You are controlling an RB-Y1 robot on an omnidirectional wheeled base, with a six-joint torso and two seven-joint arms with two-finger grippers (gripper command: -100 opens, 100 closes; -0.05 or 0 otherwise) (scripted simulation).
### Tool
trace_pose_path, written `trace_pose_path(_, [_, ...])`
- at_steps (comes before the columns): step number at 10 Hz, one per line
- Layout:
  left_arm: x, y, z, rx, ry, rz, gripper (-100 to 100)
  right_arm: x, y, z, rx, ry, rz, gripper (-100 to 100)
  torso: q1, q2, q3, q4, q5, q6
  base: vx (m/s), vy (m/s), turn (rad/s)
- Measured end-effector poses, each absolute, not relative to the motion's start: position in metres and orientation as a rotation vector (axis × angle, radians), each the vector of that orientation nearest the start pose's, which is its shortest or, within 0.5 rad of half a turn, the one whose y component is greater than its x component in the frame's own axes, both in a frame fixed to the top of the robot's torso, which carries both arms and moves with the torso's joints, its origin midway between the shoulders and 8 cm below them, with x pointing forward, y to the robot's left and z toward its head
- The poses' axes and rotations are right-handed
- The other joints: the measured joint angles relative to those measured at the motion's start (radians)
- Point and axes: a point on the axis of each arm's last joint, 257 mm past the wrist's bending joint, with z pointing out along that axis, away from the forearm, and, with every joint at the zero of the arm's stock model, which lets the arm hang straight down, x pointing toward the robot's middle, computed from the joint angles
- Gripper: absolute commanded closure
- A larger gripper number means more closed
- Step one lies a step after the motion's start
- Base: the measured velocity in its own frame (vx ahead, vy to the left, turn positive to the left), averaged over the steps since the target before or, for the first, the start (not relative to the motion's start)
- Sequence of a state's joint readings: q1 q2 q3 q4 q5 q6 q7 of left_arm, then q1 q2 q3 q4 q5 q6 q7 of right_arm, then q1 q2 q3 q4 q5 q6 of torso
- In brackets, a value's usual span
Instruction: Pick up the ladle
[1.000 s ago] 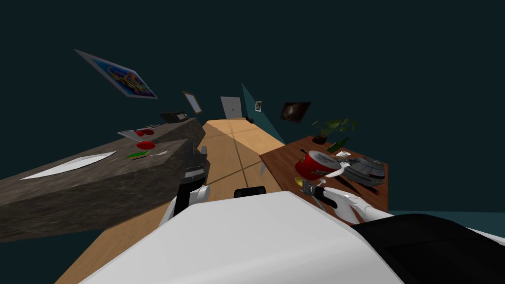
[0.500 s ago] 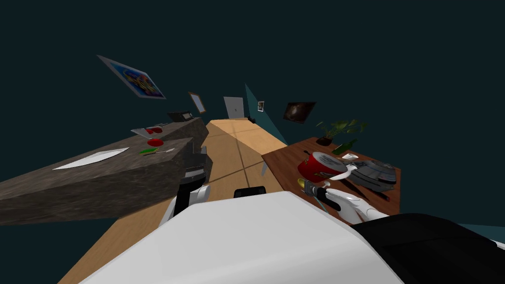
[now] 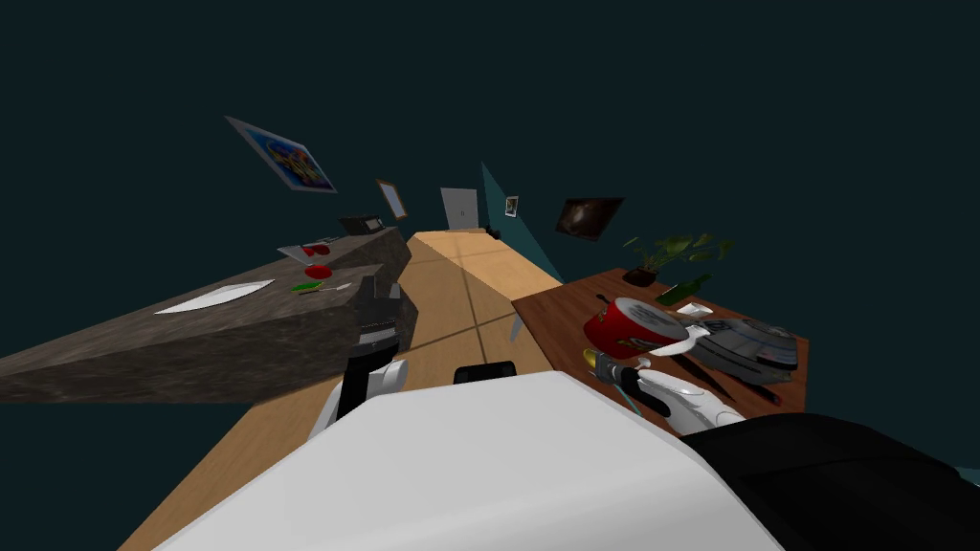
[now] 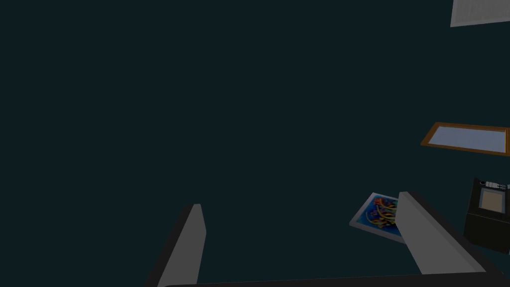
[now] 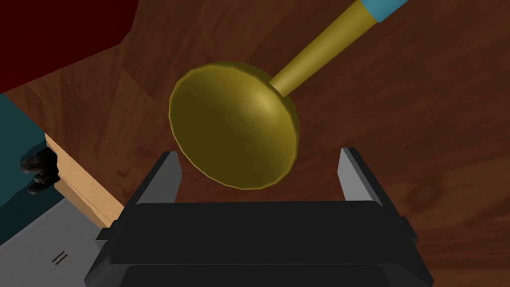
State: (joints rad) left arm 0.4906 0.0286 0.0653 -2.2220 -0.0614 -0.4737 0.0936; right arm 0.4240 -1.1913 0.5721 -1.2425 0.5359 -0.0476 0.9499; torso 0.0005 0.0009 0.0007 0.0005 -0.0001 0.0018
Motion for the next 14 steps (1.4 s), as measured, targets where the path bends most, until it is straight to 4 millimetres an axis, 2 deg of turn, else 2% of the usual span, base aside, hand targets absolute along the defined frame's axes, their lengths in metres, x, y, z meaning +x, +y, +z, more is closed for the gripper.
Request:
trace_pose_path(7, [0.357, 0.296, -0.003, -0.692, 0.693, -1.269, 0, 0.146, -0.613, -0.481, -1.273, 2.461, -0.538, -100, 0.000, 0.000, 0.000, 0.000, 0.000, 0.001, -0.011, 0.021, 0.066])
trace_pose_path(8, [0.357, 0.296, -0.003, -0.692, 0.693, -1.269, 0, 0.146, -0.613, -0.482, -1.272, 2.462, -0.536, 100, -0.001, 0.000, 0.000, 0.000, 0.000, 0.000, 0.000, 0.000, 0.000])
trace_pose_path(12, [0.357, 0.296, -0.003, -0.692, 0.693, -1.269, 0, 0.143, -0.613, -0.483, -1.270, 2.469, -0.533, 100, -0.002, 0.000, 0.001, 0.002, -0.001, -0.001, -0.001, 0.001, -0.003])
trace_pose_path(13, [0.357, 0.296, -0.003, -0.692, 0.693, -1.269, 0, 0.142, -0.612, -0.483, -1.270, 2.469, -0.530, 0, -0.005, 0.001, 0.002, 0.002, -0.003, -0.002, 0.000, 0.000, 0.000])
trace_pose_path(14, [0.357, 0.296, -0.003, -0.692, 0.693, -1.269, 0, 0.142, -0.613, -0.483, -1.270, 2.471, -0.531, 100, -0.008, 0.001, 0.002, 0.003, -0.005, -0.003, 0.011, -0.021, -0.116])
